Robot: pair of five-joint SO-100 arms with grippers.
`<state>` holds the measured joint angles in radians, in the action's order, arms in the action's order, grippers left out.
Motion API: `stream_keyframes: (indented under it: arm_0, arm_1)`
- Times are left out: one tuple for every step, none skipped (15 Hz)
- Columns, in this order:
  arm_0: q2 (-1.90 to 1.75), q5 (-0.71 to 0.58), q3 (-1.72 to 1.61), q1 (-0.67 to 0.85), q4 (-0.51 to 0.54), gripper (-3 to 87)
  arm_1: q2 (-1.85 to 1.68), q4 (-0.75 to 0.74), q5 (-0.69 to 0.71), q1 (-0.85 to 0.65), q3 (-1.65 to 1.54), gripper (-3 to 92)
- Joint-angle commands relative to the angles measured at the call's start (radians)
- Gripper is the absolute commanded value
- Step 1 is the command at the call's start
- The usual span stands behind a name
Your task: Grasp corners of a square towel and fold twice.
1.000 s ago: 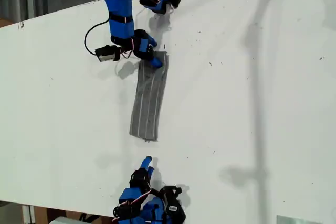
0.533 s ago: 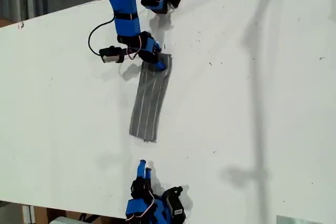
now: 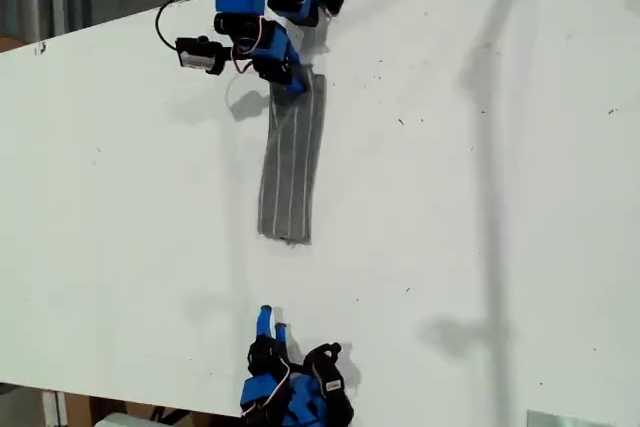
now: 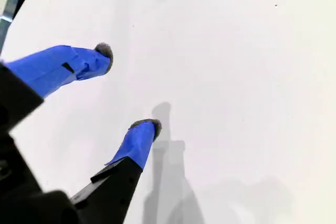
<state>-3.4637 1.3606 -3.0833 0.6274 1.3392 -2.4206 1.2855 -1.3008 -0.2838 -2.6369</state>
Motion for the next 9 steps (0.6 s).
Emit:
stream_keyframes:
  arm_0:
    - [-0.006,-0.011,0.002,0.012,-0.011,24.4]
    - [-0.006,-0.009,-0.002,0.009,-0.011,24.4]
    - [-0.006,-0.009,-0.002,0.008,-0.011,24.4]
    - [-0.006,-0.008,-0.002,0.008,-0.011,24.4]
    - [-0.006,-0.006,-0.002,0.008,-0.011,24.4]
    - [-0.008,-0.003,-0.003,0.008,-0.011,24.5]
    - [-0.008,-0.003,-0.003,0.008,-0.011,24.7]
    - [-0.008,-0.003,-0.003,0.005,-0.011,24.7]
    - [-0.008,-0.006,-0.003,0.002,-0.011,24.7]
  arm_1:
    - [-0.032,0.003,-0.018,-0.006,-0.002,25.8]
    - [-0.032,-0.009,-0.02,-0.009,-0.02,28.3]
    - [-0.017,-0.031,-0.025,-0.002,-0.032,28.5]
    - [0.034,-0.081,-0.043,0.02,-0.044,28.2]
    - [0.163,-0.156,-0.064,0.051,-0.029,28.3]
    - [0.316,-0.192,-0.071,0.081,0.04,28.8]
    - [0.434,-0.204,-0.078,0.092,0.107,28.9]
    - [0.468,-0.224,-0.078,0.084,0.127,28.9]
    - [0.482,-0.244,-0.078,0.077,0.135,28.6]
